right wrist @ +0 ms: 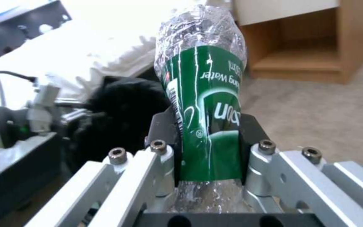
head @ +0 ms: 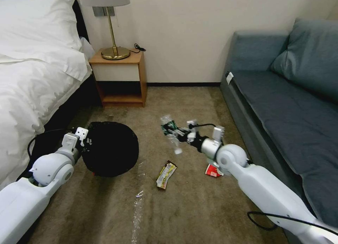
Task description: Pick up the trash bin, then pick up the garbage on the floor and place it into the trash bin.
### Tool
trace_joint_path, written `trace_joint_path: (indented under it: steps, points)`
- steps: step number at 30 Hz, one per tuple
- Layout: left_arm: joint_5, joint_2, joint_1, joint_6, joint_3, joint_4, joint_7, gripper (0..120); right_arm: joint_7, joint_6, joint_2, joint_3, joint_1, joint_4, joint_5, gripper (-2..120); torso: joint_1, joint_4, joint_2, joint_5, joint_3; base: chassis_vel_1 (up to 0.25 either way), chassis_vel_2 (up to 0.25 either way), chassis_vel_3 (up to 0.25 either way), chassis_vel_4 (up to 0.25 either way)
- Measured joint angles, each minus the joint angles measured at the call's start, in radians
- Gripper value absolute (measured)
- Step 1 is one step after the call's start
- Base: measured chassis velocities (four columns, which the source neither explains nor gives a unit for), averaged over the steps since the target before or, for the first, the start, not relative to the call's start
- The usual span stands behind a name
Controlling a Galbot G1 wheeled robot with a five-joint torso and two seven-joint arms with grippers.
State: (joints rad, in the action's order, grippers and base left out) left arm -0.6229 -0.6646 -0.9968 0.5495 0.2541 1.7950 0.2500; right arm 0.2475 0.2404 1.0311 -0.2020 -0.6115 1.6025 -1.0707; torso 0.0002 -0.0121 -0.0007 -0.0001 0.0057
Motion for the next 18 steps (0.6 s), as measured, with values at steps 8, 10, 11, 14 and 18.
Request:
trace_joint_path:
  steps: [8,10,11,14,18]
  points:
    - [-0.045,-0.035,0.119,-0.030,-0.101,-0.058,0.005,1,0.004,-0.023,0.195,-0.119,0.147,-0.132,-0.028,19,0.000,0.0001,0.000,0.0000,0.000,0.000,0.000,0.000,0.000]
    - [-0.046,-0.046,0.138,-0.030,-0.122,-0.067,0.008,1,0.007,-0.029,0.238,-0.135,0.170,-0.166,-0.027,19,0.000,0.0002,0.000,-0.0002,0.000,0.000,0.000,0.000,0.000]
    - [-0.046,-0.052,0.145,-0.030,-0.130,-0.071,0.010,1,0.009,-0.032,0.261,-0.141,0.182,-0.185,-0.025,19,0.000,0.0002,0.000,-0.0002,0.000,0.000,0.000,0.000,0.000]
    - [-0.046,-0.063,0.157,-0.030,-0.142,-0.080,0.013,1,0.012,-0.040,0.296,-0.150,0.197,-0.220,-0.018,19,0.000,0.0002,0.000,-0.0002,0.000,0.000,0.000,0.000,0.000]
    - [-0.045,-0.074,0.162,-0.030,-0.144,-0.095,0.026,1,0.018,-0.071,0.353,-0.165,0.202,-0.301,0.012,19,0.000,-0.0001,0.000,-0.0002,0.000,0.000,0.000,0.000,0.000]
